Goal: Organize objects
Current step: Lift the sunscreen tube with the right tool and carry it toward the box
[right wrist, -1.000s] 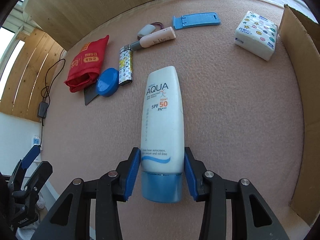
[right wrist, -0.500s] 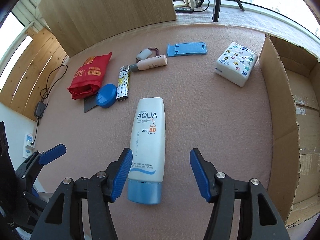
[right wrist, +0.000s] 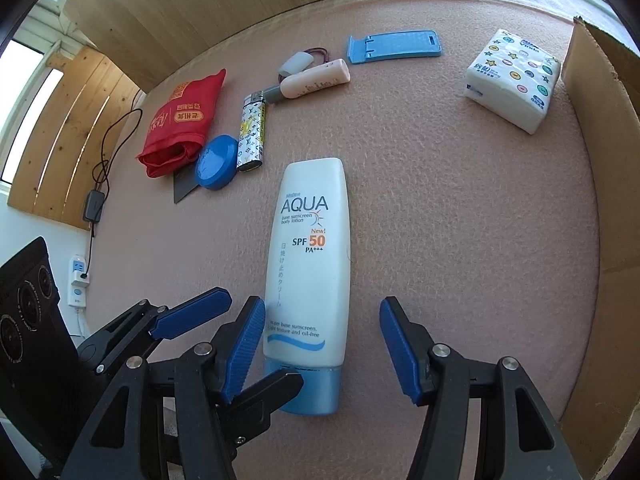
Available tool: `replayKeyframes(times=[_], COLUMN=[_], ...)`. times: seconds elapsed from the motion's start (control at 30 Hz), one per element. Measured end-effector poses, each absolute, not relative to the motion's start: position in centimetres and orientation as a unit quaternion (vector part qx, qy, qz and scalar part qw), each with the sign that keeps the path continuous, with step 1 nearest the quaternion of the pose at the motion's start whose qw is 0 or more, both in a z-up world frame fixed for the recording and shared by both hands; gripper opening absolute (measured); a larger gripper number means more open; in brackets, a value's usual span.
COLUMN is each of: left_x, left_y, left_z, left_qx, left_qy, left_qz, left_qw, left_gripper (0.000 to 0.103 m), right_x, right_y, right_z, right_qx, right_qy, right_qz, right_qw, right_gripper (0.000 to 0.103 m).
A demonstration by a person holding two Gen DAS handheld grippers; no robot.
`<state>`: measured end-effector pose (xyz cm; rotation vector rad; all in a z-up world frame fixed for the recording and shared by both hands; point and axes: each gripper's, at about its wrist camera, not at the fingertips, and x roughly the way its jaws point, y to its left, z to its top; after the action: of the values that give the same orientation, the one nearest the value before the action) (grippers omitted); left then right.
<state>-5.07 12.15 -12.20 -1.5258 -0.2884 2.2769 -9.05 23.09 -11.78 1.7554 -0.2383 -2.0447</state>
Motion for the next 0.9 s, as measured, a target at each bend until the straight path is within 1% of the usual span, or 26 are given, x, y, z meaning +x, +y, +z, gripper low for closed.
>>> replayKeyframes(times=[0.07,0.1,0.17,0.2,0.23,0.27,0.43,0.57,0.9], left_x=[-5.5,-5.5,-5.6,-5.6,-5.6,-5.7,-5.6,-5.3,-5.8], left_y=[12.4,12.5,12.8,13.0,13.2,13.4,13.7,14.1,18.5], left_z=[-12.6,-12.6,-12.7,-12.7,-12.7,-12.6,-12.4,-11.2,-6.4], left_qx=[-0.546,-0.546,-0.546,-0.546,-0.545,-0.545,-0.544,-0.535,-0.495], left_qy=[-0.113,-0.117,-0.119,-0.119,-0.118,-0.116,-0.114,-0.115,-0.100], left_qz=[0.807,0.805,0.802,0.801,0.801,0.801,0.803,0.808,0.827], left_qw=[0.197,0.201,0.211,0.215,0.217,0.217,0.215,0.217,0.246], left_gripper=[0.067,0.063,0.057,0.053,0.051,0.049,0.049,0.046,0.046], right_x=[-9.1,-9.1,-9.1,-9.1,-9.1,-9.0,-8.8,-8.5,-8.2], right_y=[23.0,22.9,22.7,22.7,22.6,22.6,22.8,23.4,27.6], right_z=[-11.8,-11.8,-11.9,-11.9,-11.9,-11.9,-11.7,-11.0,-6.2], right_qx=[0.634,0.634,0.634,0.635,0.635,0.636,0.635,0.628,0.589], right_qy=[-0.086,-0.085,-0.084,-0.085,-0.086,-0.087,-0.091,-0.096,-0.115], right_qz=[-0.736,-0.736,-0.735,-0.734,-0.732,-0.731,-0.732,-0.737,-0.769], right_qw=[0.220,0.222,0.225,0.227,0.229,0.232,0.231,0.233,0.217], right_gripper=[0.056,0.056,0.052,0.049,0.044,0.044,0.044,0.043,0.042])
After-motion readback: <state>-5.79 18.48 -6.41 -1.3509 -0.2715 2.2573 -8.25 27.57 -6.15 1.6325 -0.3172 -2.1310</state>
